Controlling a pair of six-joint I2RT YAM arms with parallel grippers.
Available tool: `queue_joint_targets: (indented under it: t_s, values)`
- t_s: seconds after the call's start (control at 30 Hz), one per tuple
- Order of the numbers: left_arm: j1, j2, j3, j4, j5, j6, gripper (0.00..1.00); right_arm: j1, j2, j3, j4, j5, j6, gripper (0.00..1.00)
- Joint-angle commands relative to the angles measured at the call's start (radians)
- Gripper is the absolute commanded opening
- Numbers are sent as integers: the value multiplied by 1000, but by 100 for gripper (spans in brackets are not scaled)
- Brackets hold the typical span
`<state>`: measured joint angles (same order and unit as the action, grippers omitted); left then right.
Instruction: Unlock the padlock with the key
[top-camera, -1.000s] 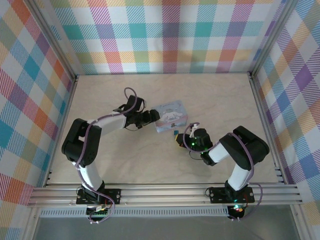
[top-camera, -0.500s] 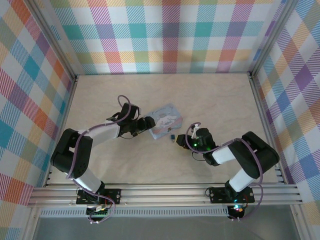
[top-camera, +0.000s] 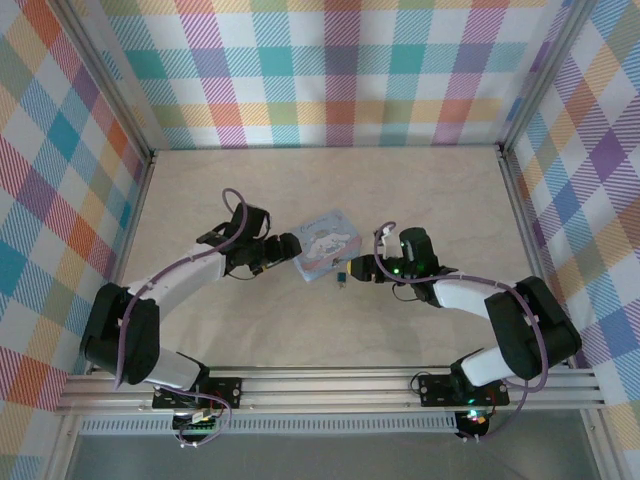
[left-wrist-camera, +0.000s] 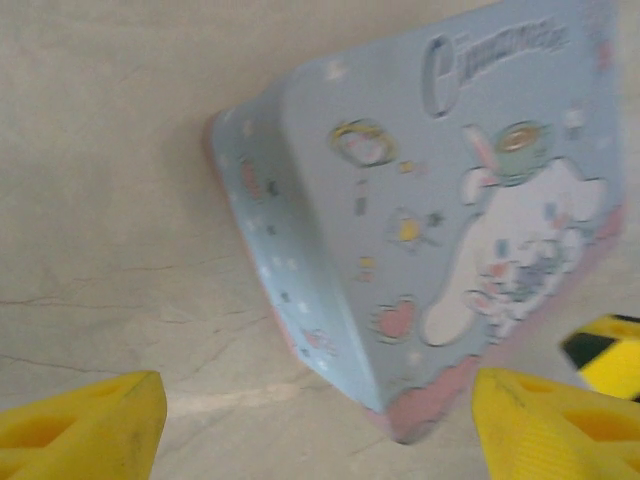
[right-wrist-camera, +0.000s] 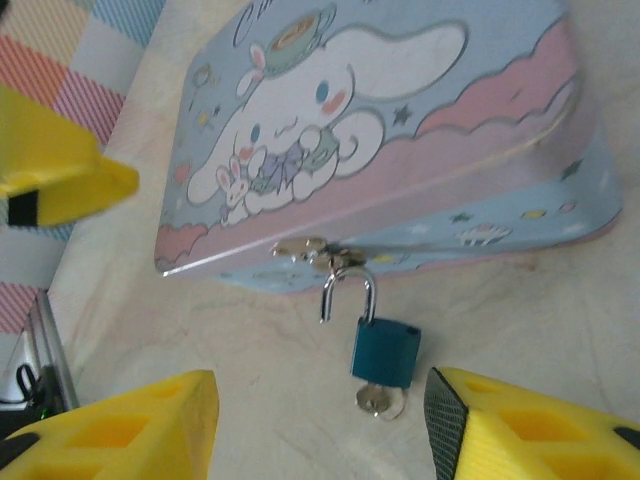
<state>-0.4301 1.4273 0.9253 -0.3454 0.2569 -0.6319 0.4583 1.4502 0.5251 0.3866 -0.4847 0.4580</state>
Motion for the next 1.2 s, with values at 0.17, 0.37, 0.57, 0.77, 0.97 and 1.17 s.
queue_joint_targets:
  t_s: [0.17, 0.37, 0.57, 0.77, 0.97, 1.17]
  values:
    - [-26, 17, 116, 12, 139, -36, 78, -3, 104, 43, 44, -100, 19, 53]
    - [-56, 135, 216, 26, 164, -46, 78, -4, 168, 61, 92, -98, 33, 44]
    - [-81, 252, 296, 26, 192, -50, 77, -4, 222, 74, 136, -94, 42, 38]
    - [-103, 292, 306, 4, 167, -50, 77, -4, 276, 84, 189, -112, 65, 35]
    - [-107, 297, 289, -14, 142, -57, 77, -3, 306, 93, 228, -132, 81, 34]
    - [-110, 305, 284, -17, 135, -61, 77, -3, 341, 98, 280, -158, 107, 32]
